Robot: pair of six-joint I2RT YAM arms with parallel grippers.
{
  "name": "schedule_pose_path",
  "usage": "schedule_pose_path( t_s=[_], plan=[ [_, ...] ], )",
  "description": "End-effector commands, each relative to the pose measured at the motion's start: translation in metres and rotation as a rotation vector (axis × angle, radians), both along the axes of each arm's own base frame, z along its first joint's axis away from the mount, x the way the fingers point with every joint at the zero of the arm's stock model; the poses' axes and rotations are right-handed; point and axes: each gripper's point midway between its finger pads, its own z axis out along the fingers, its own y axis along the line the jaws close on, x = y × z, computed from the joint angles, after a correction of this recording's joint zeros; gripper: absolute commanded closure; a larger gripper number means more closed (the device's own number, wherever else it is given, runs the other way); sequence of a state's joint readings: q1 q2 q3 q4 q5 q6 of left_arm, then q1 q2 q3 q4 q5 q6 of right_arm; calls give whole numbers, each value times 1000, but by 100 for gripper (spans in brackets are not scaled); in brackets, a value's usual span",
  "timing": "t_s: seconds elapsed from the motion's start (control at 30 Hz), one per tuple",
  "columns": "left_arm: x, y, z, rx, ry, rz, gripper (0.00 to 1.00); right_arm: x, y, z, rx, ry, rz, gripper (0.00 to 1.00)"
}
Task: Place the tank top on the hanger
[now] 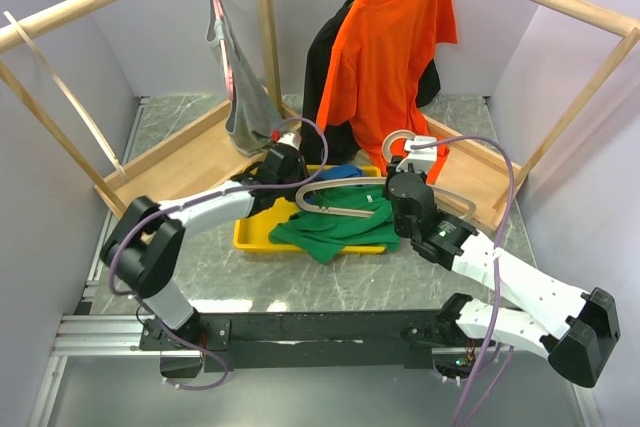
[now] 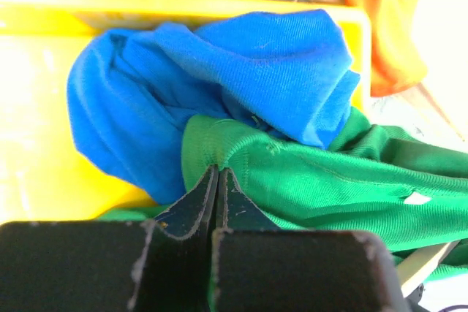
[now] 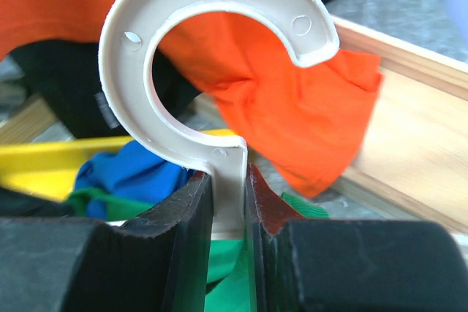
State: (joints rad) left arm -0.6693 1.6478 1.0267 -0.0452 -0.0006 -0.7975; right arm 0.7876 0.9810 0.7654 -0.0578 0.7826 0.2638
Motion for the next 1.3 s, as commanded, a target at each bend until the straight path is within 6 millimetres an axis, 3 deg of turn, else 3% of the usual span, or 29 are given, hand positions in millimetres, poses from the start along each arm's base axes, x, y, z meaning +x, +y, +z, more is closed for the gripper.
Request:
schedule_pose_path(
  t_s=[0.0,0.43,0.6,0.97,1.27],
  plan=[
    [1,17,23,3,-79,63,99,6,-22,33,43,-77,-170,100],
    [-16,36,60,-27,-133,83,99,9,-44,48,-28,-87,-331,100],
    [-22,40,74,-39,-155,81,99,12,-41,54,-14,-105,-332,100],
    [-26,45,85,-42,-173,80,99,15,-34,64,35,-149,-286,100],
    [-11,38,149,-71,-277,74,99,13,-23,63,30,-154,-252,100]
  ],
)
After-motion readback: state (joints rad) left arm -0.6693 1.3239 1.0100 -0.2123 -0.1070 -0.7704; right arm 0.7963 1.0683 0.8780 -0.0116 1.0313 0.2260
